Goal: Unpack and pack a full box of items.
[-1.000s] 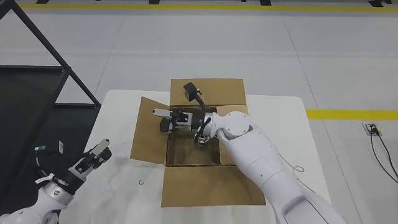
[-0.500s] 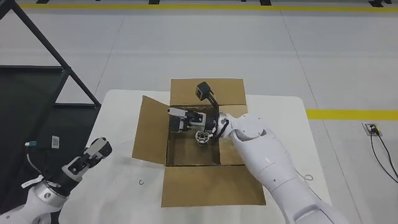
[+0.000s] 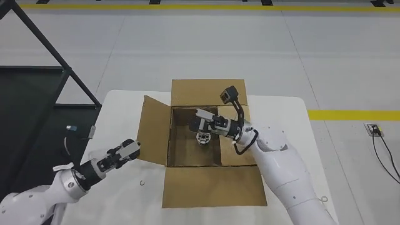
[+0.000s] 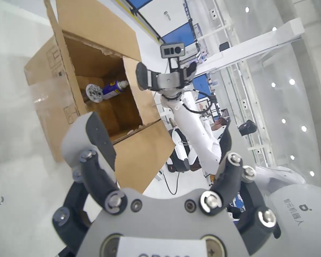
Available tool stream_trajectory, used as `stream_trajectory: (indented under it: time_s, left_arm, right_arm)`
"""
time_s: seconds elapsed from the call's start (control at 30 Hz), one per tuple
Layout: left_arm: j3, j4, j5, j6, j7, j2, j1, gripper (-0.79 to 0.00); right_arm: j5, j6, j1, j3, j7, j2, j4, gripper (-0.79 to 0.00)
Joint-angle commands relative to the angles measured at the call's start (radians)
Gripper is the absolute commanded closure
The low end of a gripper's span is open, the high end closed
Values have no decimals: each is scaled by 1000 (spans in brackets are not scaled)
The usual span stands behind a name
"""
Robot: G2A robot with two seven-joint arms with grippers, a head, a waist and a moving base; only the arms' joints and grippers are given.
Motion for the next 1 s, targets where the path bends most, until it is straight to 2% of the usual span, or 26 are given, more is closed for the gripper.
stream_trajectory:
  time_s: [0.0, 0.43, 0.67, 0.97]
  left_arm:
    - [27, 25, 25, 20, -5, 1, -27, -785]
    - [182, 108, 183, 157, -64, 6, -205, -785]
    - [295, 220, 262, 242, -86, 0, -340, -785]
    - [386, 285, 272, 256, -80, -13, -440, -785]
  right_arm:
    - [8, 5, -33, 25, 14, 11, -40, -785]
    - [-10, 31, -169, 105, 77, 62, -231, -785]
    - [-47, 46, -262, 149, 52, 87, -351, -785]
    - [-50, 52, -363, 183, 12, 111, -455, -785]
